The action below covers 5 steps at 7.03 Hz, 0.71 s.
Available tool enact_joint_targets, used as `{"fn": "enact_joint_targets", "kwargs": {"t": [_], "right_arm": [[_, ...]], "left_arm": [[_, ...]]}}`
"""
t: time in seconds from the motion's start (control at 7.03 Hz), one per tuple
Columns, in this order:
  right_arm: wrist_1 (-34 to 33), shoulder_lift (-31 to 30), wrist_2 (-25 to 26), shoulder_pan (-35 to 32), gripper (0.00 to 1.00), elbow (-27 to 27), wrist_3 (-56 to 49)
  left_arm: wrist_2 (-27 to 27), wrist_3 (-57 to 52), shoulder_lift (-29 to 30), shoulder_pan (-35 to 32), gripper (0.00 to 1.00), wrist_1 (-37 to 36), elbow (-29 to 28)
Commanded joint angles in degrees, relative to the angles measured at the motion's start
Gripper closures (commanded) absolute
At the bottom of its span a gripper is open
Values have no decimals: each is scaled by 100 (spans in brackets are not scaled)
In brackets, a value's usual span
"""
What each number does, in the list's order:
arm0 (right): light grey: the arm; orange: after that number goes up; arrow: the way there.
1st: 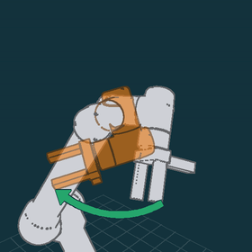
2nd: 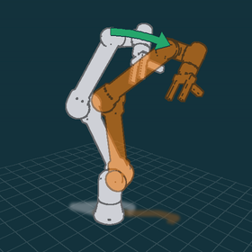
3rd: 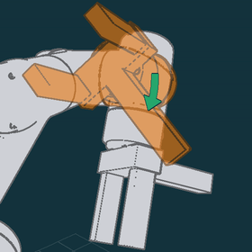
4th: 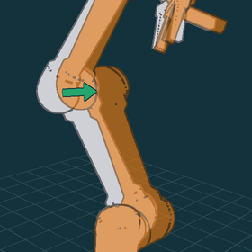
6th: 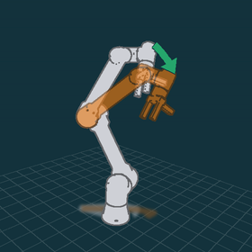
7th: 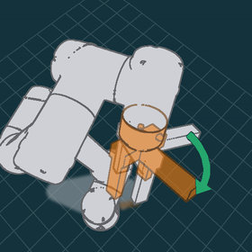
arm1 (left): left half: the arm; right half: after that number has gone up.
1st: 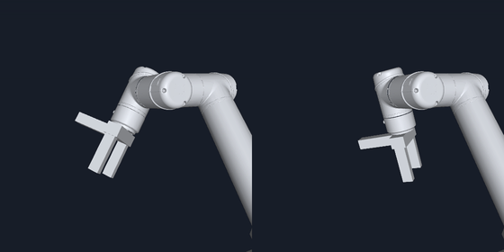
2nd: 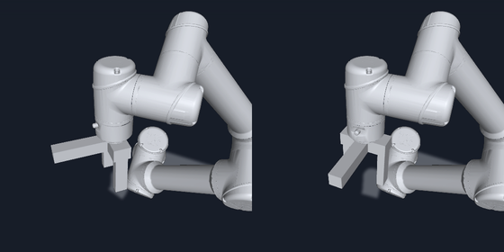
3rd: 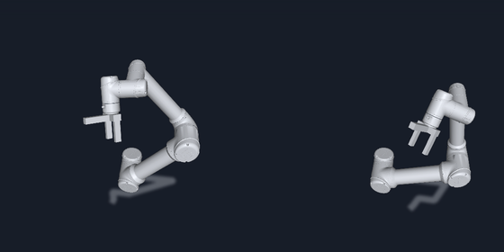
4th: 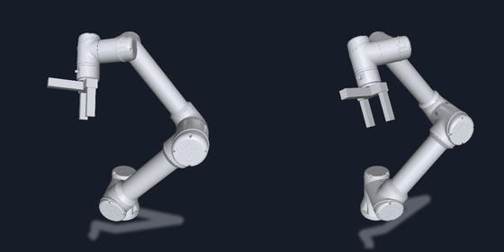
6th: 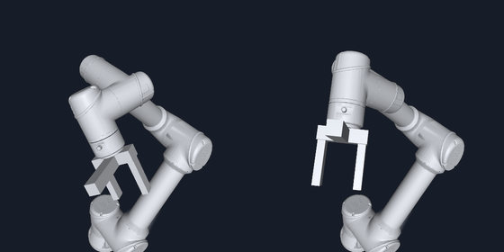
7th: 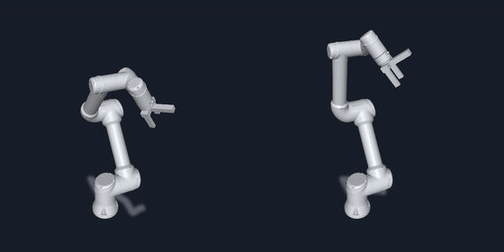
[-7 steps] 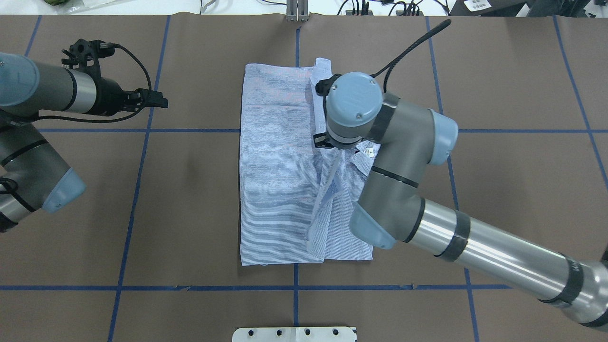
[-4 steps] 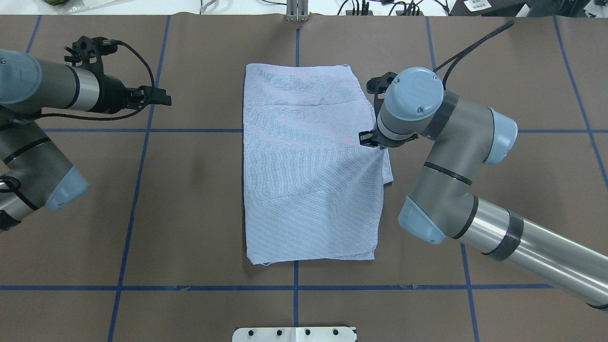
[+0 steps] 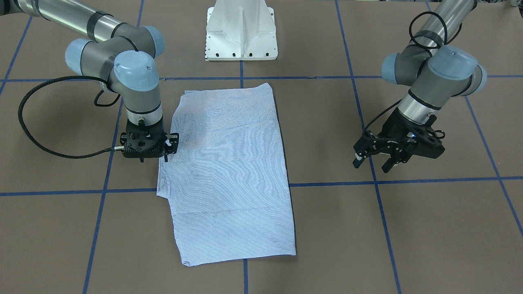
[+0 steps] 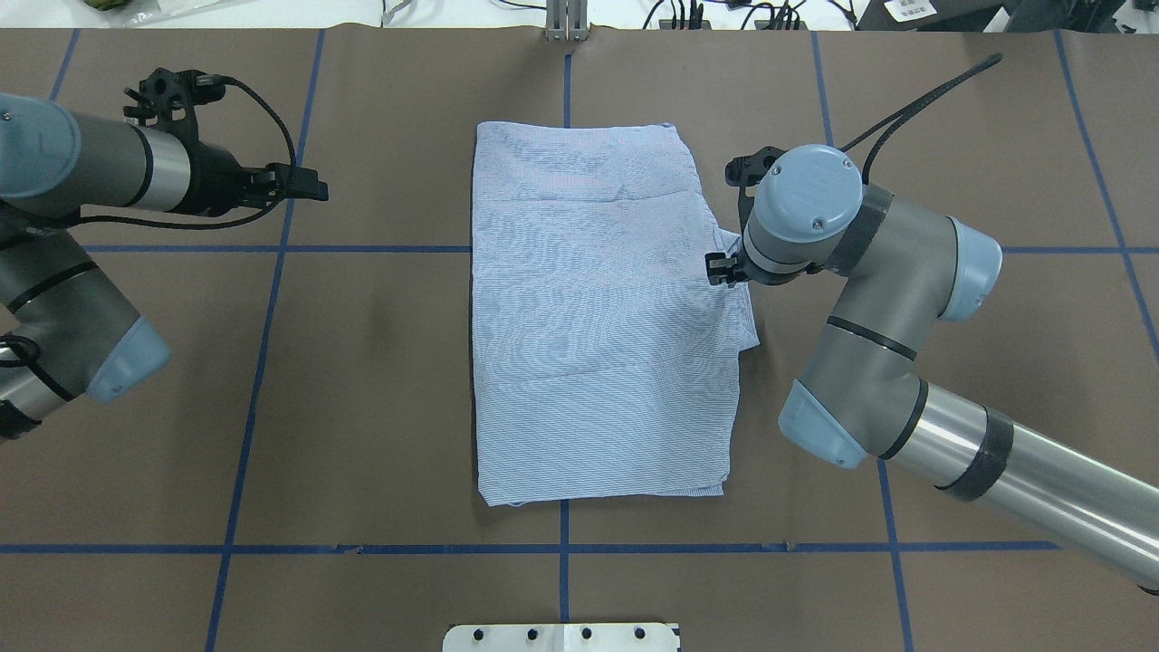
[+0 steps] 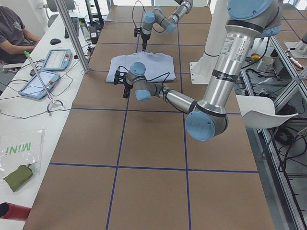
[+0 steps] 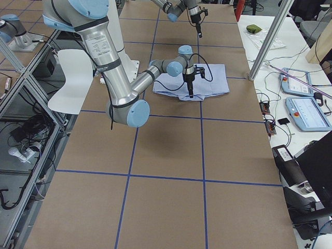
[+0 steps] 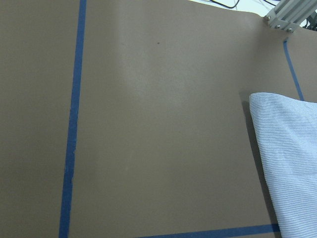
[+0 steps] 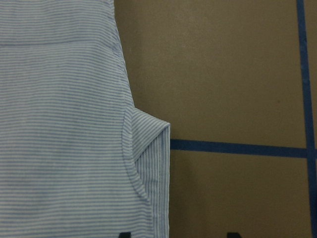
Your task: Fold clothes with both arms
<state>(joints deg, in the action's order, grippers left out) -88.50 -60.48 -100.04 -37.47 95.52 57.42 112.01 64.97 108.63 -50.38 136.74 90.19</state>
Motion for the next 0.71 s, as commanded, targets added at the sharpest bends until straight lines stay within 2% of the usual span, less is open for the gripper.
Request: {"fn": "enact_joint_targets", "kwargs": {"t": [0.0, 0.14, 0.28, 0.57], "right_arm": [[9, 54, -250, -59, 0, 237, 6], [8, 2, -740, -190, 0, 543, 41], [0, -42, -1014, -330, 0, 720, 111], [-53, -226, -1157, -332, 0, 1106, 365]], "left_arm": [[57, 120, 0, 1, 0, -24, 120], [240, 643, -9, 54, 0, -33, 295], [512, 1118, -61, 324, 0, -68, 584], [436, 2330, -88, 1096, 0, -147, 1069]]}}
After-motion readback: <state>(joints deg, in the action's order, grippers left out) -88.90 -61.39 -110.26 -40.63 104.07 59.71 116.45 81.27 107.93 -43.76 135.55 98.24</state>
